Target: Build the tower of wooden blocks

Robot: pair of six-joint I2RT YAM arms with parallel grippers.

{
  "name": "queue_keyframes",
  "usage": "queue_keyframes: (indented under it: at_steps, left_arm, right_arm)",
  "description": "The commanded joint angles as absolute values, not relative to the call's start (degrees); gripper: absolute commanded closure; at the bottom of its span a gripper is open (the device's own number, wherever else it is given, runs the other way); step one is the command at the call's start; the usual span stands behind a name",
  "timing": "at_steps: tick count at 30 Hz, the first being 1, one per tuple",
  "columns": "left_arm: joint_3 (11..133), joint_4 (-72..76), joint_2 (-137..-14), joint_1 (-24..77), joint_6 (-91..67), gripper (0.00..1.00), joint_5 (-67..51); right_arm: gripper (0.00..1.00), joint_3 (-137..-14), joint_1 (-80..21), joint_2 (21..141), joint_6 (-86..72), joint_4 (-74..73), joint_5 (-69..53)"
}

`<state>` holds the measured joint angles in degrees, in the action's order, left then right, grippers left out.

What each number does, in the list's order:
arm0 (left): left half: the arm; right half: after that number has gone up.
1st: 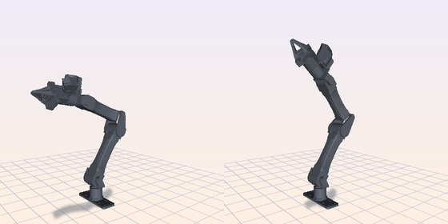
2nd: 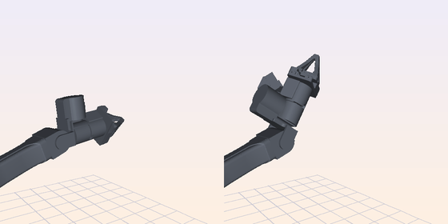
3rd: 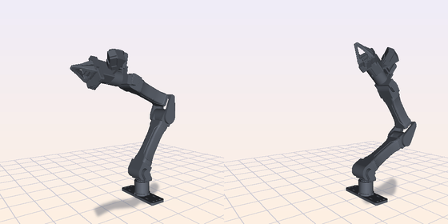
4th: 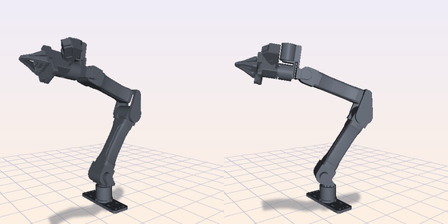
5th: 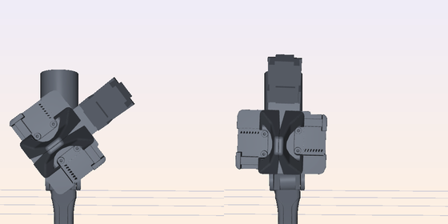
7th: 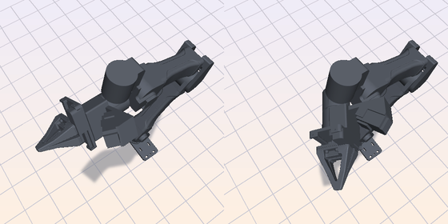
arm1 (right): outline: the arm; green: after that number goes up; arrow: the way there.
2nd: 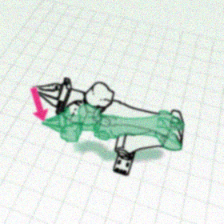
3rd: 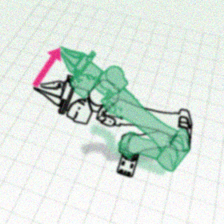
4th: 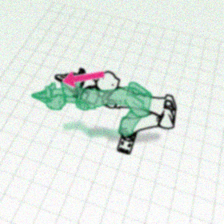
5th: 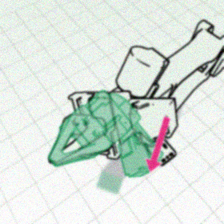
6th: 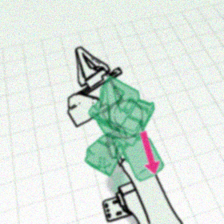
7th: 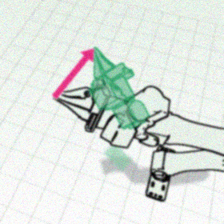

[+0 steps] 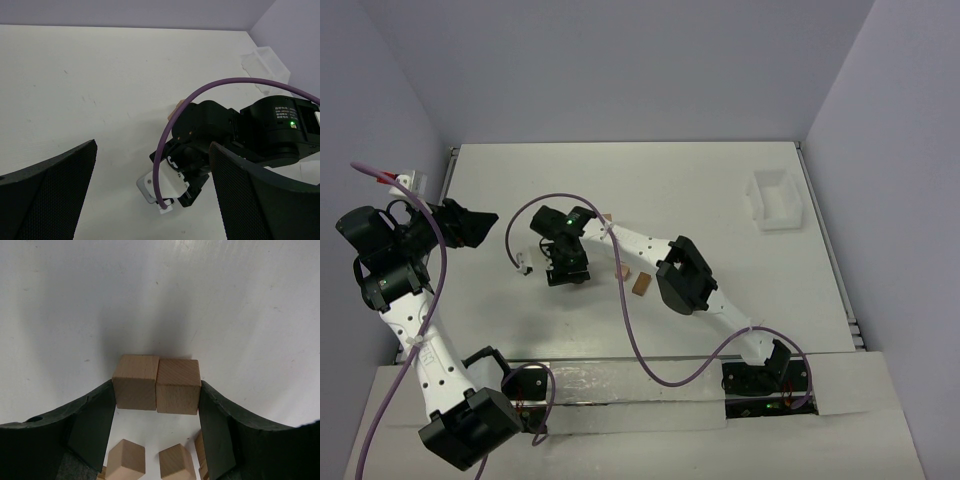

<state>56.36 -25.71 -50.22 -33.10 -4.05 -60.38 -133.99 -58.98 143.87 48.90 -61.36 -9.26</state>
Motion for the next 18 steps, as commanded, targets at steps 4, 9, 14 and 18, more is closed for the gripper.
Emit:
queue_keyframes:
  at_steps: [4,9,14,18]
  left_arm:
    - [57.4,-25.0,-49.5,-33.6,-3.8,0.01,-62.2]
    - [57.4,-24.9,-49.6,-33.6,-4.1,0.01,-62.2]
    - [57.8,-24.7,-49.5,-33.6,-4.3,0.01,-62.3]
    - [59.1,-25.3,-49.6,-33.7,-4.2,0.01,-62.6]
  right_arm:
    - [0.24,-136.9,-58.2,142.3,49.2,-61.9,-8.2]
    - [0.16,-137.3,-58.0,141.4,49.3,-61.3,-7.7]
    - [0.10,-138.3,-57.9,139.9,49.1,-61.1,-7.5]
    - [0.02,-138.7,-57.8,136.0,48.3,-59.9,-8.1]
